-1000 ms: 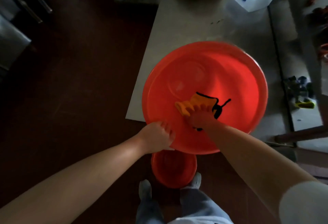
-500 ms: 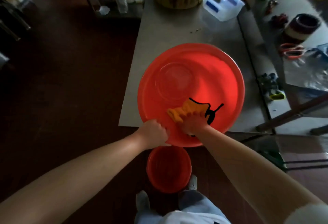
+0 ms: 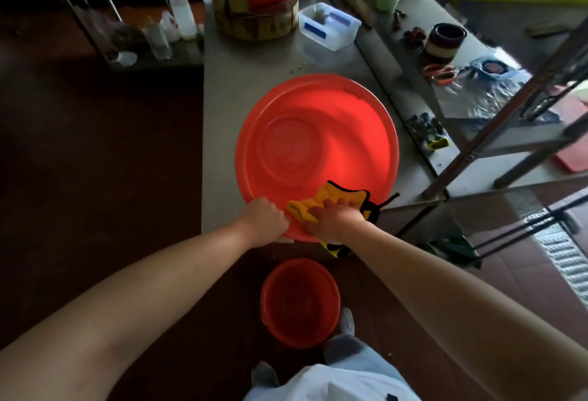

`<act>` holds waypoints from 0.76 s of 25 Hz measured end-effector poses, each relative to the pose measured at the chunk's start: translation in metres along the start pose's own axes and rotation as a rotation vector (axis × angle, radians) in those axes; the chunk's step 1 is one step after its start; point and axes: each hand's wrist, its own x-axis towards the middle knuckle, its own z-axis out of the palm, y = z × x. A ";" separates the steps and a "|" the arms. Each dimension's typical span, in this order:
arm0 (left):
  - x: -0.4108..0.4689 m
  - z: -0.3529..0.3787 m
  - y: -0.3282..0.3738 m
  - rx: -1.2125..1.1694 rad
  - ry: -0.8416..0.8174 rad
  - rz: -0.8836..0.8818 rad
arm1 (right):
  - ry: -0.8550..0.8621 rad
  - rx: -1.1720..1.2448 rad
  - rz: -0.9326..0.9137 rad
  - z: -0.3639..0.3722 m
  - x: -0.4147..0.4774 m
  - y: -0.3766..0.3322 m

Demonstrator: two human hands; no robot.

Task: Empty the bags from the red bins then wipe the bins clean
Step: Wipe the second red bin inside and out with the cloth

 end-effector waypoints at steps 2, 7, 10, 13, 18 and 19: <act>-0.002 0.001 -0.003 -0.021 -0.008 -0.031 | 0.048 0.001 -0.004 -0.003 0.001 -0.005; -0.003 0.013 -0.008 -0.090 0.061 -0.033 | -0.020 0.050 -0.010 -0.008 0.035 -0.010; 0.000 0.023 -0.011 -0.042 0.104 0.020 | -0.079 0.099 -0.108 0.004 0.070 -0.004; 0.008 0.035 -0.002 -0.042 0.113 0.058 | 0.057 -0.006 -0.191 0.026 0.106 0.012; 0.013 0.037 0.005 -0.039 0.086 0.007 | 0.119 -0.003 -0.230 0.044 0.173 0.023; 0.014 0.038 0.008 -0.022 0.092 -0.002 | 0.059 0.051 -0.225 0.036 0.179 0.019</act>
